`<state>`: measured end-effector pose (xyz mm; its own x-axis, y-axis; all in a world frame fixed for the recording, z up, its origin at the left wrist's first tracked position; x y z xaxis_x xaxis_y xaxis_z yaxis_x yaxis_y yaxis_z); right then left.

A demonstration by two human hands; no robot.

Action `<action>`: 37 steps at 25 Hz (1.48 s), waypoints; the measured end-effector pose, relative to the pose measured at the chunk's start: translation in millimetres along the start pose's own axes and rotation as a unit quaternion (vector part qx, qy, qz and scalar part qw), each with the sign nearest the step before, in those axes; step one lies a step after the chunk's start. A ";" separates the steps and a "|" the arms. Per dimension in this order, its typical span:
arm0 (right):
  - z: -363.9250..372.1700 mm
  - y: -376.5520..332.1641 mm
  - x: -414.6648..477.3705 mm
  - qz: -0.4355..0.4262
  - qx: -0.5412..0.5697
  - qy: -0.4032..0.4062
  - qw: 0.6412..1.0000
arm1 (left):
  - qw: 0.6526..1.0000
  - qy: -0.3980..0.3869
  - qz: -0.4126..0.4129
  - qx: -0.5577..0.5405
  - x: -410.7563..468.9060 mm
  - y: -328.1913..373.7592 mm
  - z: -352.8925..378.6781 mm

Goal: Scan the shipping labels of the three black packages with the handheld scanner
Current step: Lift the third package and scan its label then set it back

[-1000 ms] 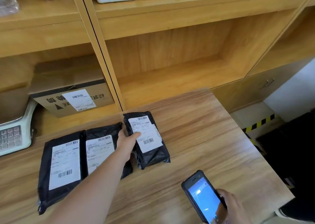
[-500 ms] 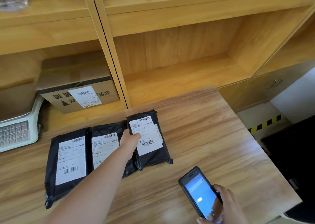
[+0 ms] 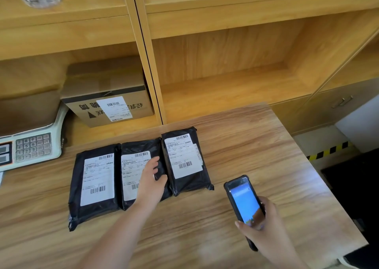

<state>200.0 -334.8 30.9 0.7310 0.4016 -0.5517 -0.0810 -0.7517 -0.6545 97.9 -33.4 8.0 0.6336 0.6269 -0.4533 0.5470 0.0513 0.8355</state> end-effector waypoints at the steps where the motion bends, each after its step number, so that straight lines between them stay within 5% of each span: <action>1: 1.1 -1.8 6.5 0.004 -0.006 0.000 1.000 | 1.000 0.002 0.001 0.000 -4.0 -4.7 0.1; 17: 22.4 4.2 96.7 0.091 -0.283 0.046 0.954 | 0.999 -0.014 -0.031 0.009 -38.3 -36.5 26.8; 37: 26.4 22.9 111.6 0.081 -0.293 0.032 0.952 | 0.998 -0.013 -0.059 0.009 -41.9 -54.0 22.9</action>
<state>261.8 -293.4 -59.3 0.7828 0.2360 -0.5757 0.1813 -0.9716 -0.1518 54.3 -80.2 -25.2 0.5781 0.5974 -0.5558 0.6276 0.1099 0.7708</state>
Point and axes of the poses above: each hand's wrist, its own x-axis towards the middle knuckle, its own z-axis out of the palm, y = z × x, the point moved 1 cm from there along x, towards the middle knuckle, and after that the axes turned 9 degrees about -y, right-handed, at the moved point
